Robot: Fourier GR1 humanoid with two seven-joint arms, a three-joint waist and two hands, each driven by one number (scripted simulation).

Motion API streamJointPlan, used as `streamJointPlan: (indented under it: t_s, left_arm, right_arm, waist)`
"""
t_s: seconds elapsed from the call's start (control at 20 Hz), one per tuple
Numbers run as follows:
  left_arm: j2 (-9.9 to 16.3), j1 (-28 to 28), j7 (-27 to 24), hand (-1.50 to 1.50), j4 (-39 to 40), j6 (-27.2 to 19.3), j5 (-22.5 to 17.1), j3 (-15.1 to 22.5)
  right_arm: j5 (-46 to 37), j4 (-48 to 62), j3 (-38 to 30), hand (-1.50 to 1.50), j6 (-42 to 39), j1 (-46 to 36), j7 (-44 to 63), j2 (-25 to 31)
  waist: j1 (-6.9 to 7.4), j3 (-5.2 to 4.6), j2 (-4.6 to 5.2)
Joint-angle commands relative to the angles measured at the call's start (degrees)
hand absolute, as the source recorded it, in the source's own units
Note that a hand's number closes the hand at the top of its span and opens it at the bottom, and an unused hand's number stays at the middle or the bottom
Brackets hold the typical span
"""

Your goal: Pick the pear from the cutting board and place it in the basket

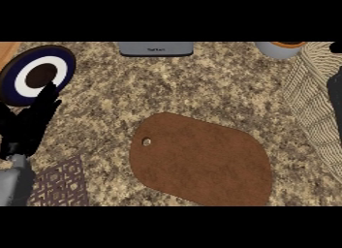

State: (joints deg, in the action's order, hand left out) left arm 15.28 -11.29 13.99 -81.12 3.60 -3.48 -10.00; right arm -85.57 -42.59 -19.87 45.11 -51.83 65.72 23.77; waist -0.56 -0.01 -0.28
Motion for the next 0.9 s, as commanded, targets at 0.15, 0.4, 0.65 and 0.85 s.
streamJointPlan:
  t_s: [0.15, 0.4, 0.65, 0.85]
  left_arm:
    - [-0.6, -0.7, -1.0, 0.0, 2.6, -0.6, 0.5, -0.3]
    - [-0.2, 1.9, -0.7, 0.0, -0.6, -0.6, 0.8, -0.2]
    - [0.8, 0.6, -1.5, 0.0, 2.4, -1.2, 0.3, -2.5]
    - [0.7, 3.0, -1.9, 0.0, 1.9, 0.4, -0.8, -2.6]
  right_arm:
    - [-1.7, -12.4, -4.6, -1.5, 6.2, 4.5, 7.4, -0.5]
    - [-5.8, -25.1, -10.3, -1.5, 9.5, 7.7, 8.5, -3.1]
    - [-1.8, -44.6, -11.9, -1.5, 3.0, 18.2, 4.2, -11.3]
    - [2.9, -60.4, -10.9, -1.5, -2.6, 29.1, 2.4, -17.0]
  waist:
    - [-0.74, -0.05, -0.02]
    - [-1.25, -0.07, -0.64]
    - [-3.98, -0.13, -1.21]
    - [-4.04, -0.11, -1.31]
